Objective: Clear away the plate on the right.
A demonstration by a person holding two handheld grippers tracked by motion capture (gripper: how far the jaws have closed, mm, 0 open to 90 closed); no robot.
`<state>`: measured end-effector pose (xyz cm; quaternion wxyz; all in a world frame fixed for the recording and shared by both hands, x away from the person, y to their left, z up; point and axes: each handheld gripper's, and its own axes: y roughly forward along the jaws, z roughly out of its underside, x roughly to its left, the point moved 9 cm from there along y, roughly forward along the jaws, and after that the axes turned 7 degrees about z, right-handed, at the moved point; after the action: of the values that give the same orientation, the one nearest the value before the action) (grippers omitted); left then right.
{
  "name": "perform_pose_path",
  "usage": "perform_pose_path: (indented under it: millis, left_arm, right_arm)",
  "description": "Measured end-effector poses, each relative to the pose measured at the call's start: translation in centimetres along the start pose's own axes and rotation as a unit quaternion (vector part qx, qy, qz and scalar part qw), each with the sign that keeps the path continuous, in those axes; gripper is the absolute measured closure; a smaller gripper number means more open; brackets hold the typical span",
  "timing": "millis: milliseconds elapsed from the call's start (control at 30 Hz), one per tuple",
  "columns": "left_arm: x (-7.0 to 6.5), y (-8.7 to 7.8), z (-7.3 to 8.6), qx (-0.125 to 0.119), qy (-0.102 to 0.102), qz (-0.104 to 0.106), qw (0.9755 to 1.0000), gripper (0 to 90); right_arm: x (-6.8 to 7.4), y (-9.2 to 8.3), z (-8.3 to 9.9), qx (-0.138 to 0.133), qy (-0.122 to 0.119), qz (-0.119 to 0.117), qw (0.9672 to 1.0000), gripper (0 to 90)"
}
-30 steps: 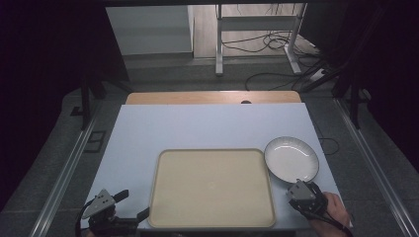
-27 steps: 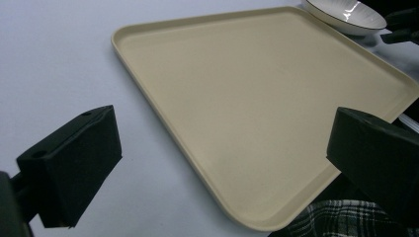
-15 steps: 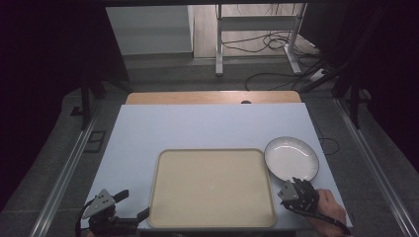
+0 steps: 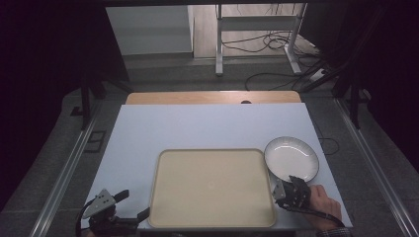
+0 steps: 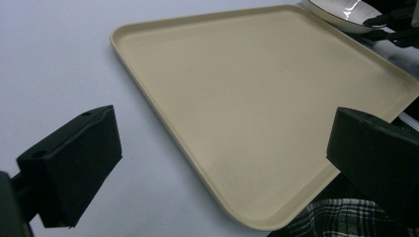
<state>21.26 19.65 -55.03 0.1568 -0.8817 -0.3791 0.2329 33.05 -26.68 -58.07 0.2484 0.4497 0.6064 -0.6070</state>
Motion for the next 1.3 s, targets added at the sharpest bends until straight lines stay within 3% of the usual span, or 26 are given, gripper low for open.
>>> perform_pose_path:
  millis: [233,467,633,1100,1300]
  left_arm:
    - [0.0,0.0,0.0,0.001,0.0,0.0,1.0,0.2]
    - [0.0,0.0,0.0,0.001,0.001,0.001,1.0,0.2]
    - [0.0,0.0,0.0,0.002,0.001,0.001,1.0,0.2]
    - [0.0,0.0,0.0,0.002,0.002,0.003,1.0,0.2]
    - [0.0,0.1,0.0,0.002,0.002,0.003,1.0,0.2]
  right_arm:
    - [0.2,0.9,-0.5,0.013,-0.048,0.013,0.9987,75.2]
    - [0.5,1.3,-0.9,0.022,-0.081,0.024,0.9962,80.8]
    - [0.5,1.4,-1.0,0.023,-0.087,0.027,0.9956,81.1]
    - [-0.1,0.8,-1.3,0.023,-0.103,0.061,0.9925,79.2]
    - [-0.8,0.0,-1.7,0.011,-0.096,0.078,0.9923,78.9]
